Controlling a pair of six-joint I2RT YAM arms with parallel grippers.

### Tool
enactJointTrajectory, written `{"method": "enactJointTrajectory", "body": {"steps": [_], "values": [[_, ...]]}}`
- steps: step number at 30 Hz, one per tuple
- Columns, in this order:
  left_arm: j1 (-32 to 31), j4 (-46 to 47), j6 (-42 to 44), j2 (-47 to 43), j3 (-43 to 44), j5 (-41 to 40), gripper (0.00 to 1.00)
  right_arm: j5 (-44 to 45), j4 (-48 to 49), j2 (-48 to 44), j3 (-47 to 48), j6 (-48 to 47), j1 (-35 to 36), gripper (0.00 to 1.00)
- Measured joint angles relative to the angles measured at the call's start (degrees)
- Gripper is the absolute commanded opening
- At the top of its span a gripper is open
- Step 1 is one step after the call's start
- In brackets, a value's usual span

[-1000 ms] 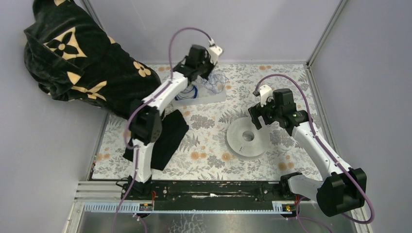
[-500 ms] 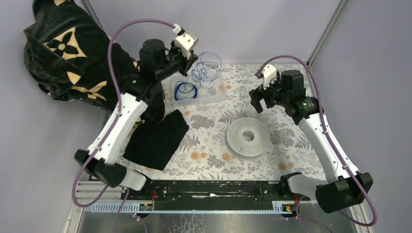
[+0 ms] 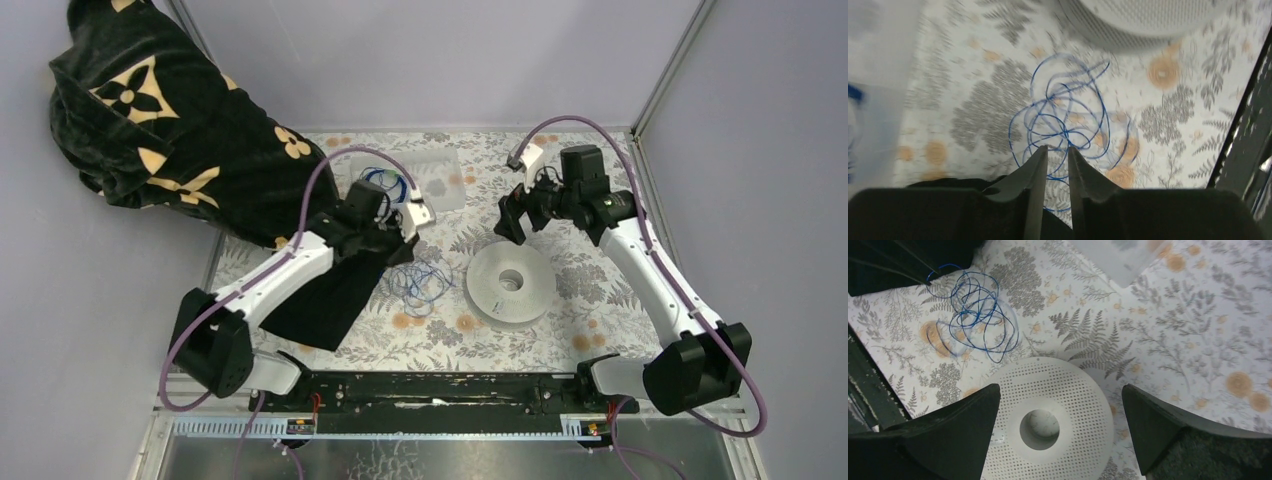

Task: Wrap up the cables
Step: Place the cable at the center of the board.

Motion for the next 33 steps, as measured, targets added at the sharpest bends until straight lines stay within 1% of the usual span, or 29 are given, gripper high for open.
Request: {"method": "enactJointTrajectory", "body": {"steps": [3, 7, 9, 11, 15, 19, 24, 26, 31, 33], "values": [[-1.09, -0.98, 2.12, 3.02, -2.86, 0.2, 0.46, -0.96, 0.92, 1.84, -2.1, 0.76, 0.92, 0.99], [-1.42, -1.14, 2.56, 3.72, -3.82, 0.07, 0.61, -1.09, 2.03, 2.34, -5.75, 1.92, 1.55, 0.99], [-1.42, -0.9, 2.29, 3.72, -4.22, 0.24, 0.65, -1.07, 2.38, 2.34, -6.56, 2.27, 1.57, 0.99], [-1.51, -0.31, 2.16, 3.74, -5.42, 0.46, 0.67, -1.07, 2.89, 2.34, -7.13, 2.51, 1.57, 0.99], [-2.45, 1.14, 2.12, 5.73, -8.81, 0.5, 0.64, -1.01, 4.39, 2.38, -8.17, 2.82, 1.57, 0.99], [-3.15, 1.7, 2.1, 9.42, -9.2, 1.49, 0.64, -0.9, 5.09, 2.86, -9.09, 2.82, 1.57, 0.99], [-4.28, 3.5, 2.34, 9.42, -9.77, 4.7, 0.62, -0.74, 5.09, 3.34, -9.84, 2.8, 1.57, 0.99], [-4.72, 4.5, 2.43, 9.07, -10.12, 5.68, 0.57, -0.63, 5.16, 3.78, -9.84, 2.8, 1.57, 0.99], [-5.57, 7.43, 1.33, 9.03, -10.93, 6.1, 0.4, -0.35, 5.16, 4.59, -9.86, 2.73, 1.57, 0.99], [-5.86, 8.57, 0.85, 9.49, -10.91, 5.7, 0.38, -0.35, 5.16, 4.61, -9.86, 2.71, 1.57, 0.99]]}}
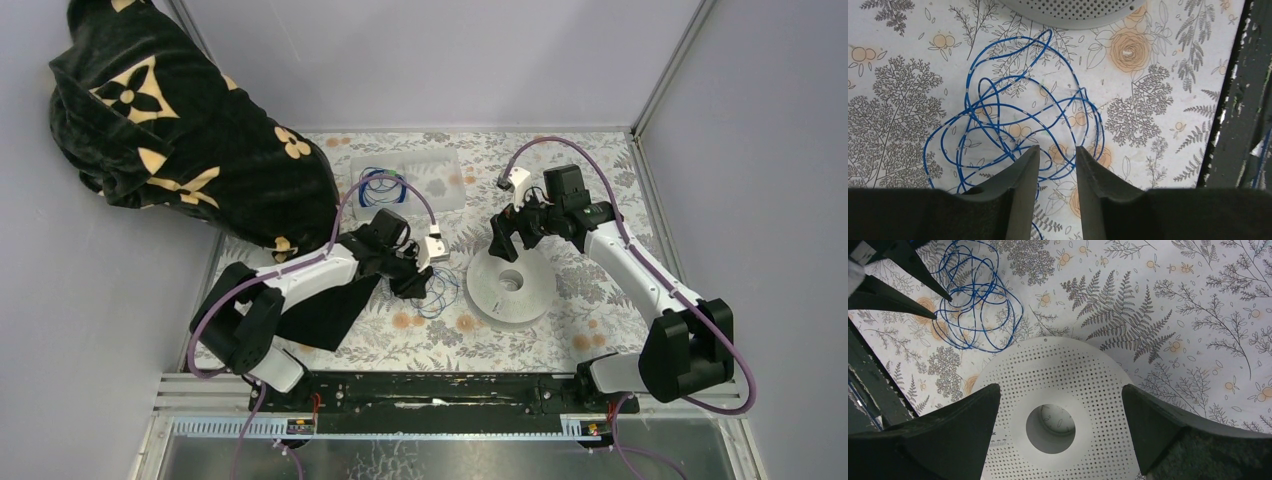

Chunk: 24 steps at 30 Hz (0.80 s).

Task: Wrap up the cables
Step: Place the cable at the center of the board, then adjust the cable.

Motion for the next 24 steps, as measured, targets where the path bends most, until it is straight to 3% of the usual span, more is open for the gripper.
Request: {"method": "enactJointTrajectory", "body": {"steps": [7, 9, 13, 19, 24], "values": [[-0.61, 1.2, -0.98, 4.13, 0.0, -1.01, 0.36, 0.0, 0.17, 0.0, -0.37, -0.37, 0.0, 0.99], [-0.9, 1.18, -1.31, 4.96, 0.02, -1.07, 0.2, 0.0, 0.17, 0.02, -0.37, -0.52, 0.0, 0.99], [-1.22, 1.09, -2.23, 5.53, 0.2, -1.03, 0.01, 0.0, 0.17, 0.33, -0.37, -0.55, 0.0, 0.99], [-1.14, -4.09, -0.2, 4.37, 4.72, -1.01, 0.0, -1.03, 1.18, 0.83, -0.42, 0.96, 0.0, 0.99], [1.57, -12.81, 3.45, -1.44, 15.1, 1.18, 0.0, -9.2, 3.61, 1.36, -0.04, 4.28, 0.02, 1.0]]}}
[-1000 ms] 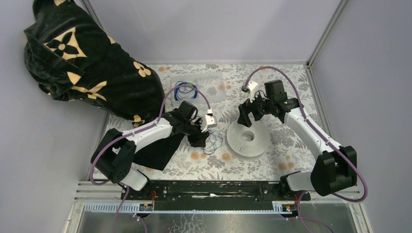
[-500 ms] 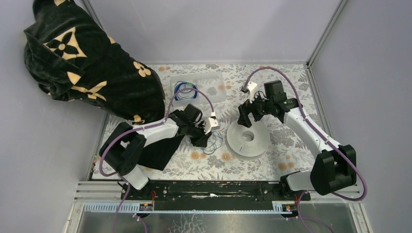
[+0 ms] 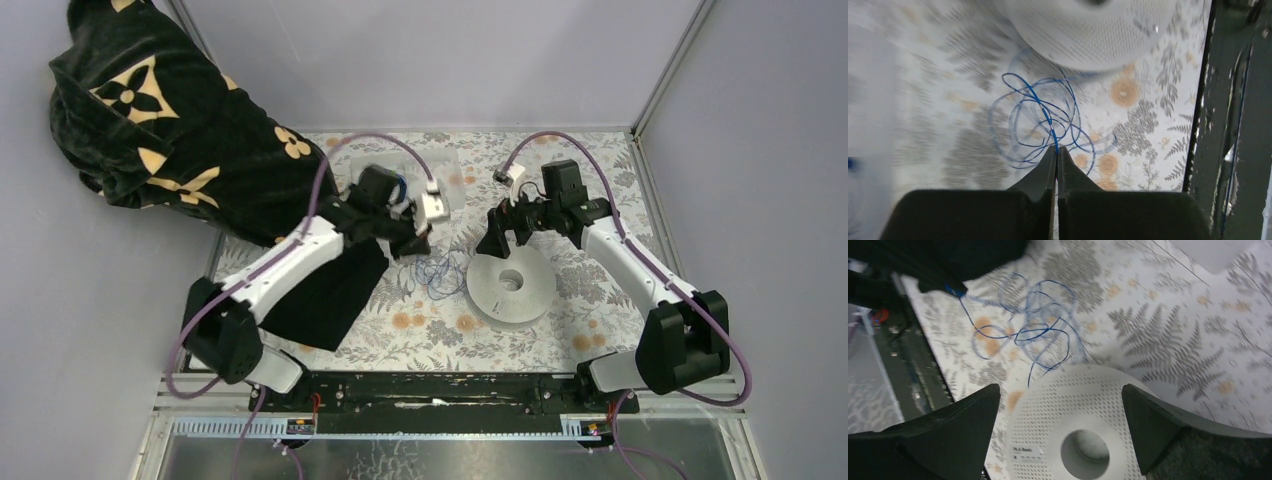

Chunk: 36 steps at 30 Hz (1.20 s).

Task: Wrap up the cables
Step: Adjust the cable.

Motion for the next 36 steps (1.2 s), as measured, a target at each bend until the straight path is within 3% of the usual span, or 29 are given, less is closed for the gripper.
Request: {"method": "enactJointTrajectory", "body": {"steps": [8, 13, 27, 33, 36], "values": [[8.07, -4.22, -1.03, -7.76, 16.5, 11.82, 0.0, -14.45, 3.67, 3.1, 10.08, 5.29, 1.9, 0.99], [8.35, -2.97, -7.13, -9.22, 17.79, 17.07, 0.0, -17.35, 8.61, 3.13, 11.72, 8.52, 4.04, 0.98], [11.74, 7.5, -27.87, -9.05, 22.58, 19.54, 0.0, -17.16, 9.84, 6.8, 5.62, 6.64, 5.88, 0.95], [13.22, 13.35, -35.98, -9.57, 22.62, 21.49, 0.0, -17.07, 12.81, 9.62, 5.2, 8.66, 6.64, 0.79], [13.86, 17.0, -40.24, -9.86, 21.55, 22.67, 0.0, -17.16, 15.87, 10.73, 5.22, 11.41, 7.63, 0.65]]}}
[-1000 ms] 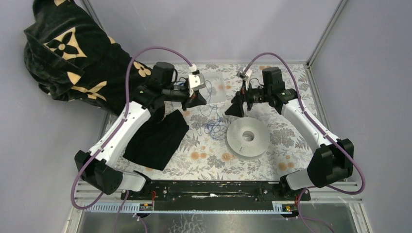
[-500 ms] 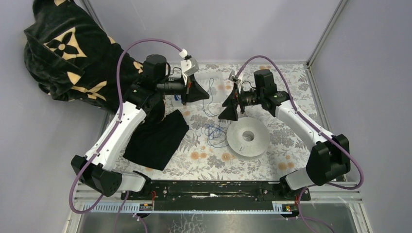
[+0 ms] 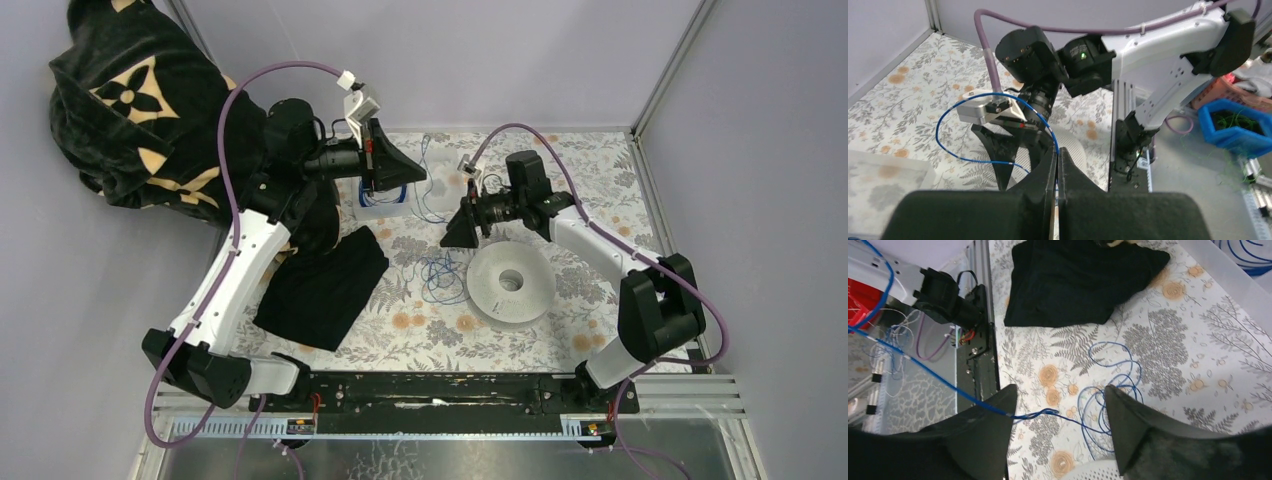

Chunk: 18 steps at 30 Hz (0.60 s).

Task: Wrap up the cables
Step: Adjust the cable.

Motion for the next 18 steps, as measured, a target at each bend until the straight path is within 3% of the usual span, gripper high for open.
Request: {"method": "enactJointTrajectory", "body": {"steps": [6, 9, 14, 18], "values": [[3.5, 6.1, -6.82, -0.79, -2.86, 1.81, 0.0, -0.28, 4.28, 1.7, 1.03, 5.07, 1.16, 0.02], [7.61, 6.43, -7.41, -1.44, -3.13, 2.05, 0.0, 3.08, 0.17, 2.54, 5.22, 3.74, 1.14, 0.0], [15.3, 6.03, -7.19, -2.71, -2.45, 1.22, 0.0, 17.46, -5.75, 1.4, 14.45, 1.29, -0.17, 0.0], [17.27, 3.41, -7.15, -2.73, -0.74, -7.56, 0.0, 27.85, -8.61, -2.56, 20.52, -0.5, -0.96, 0.0]]}}
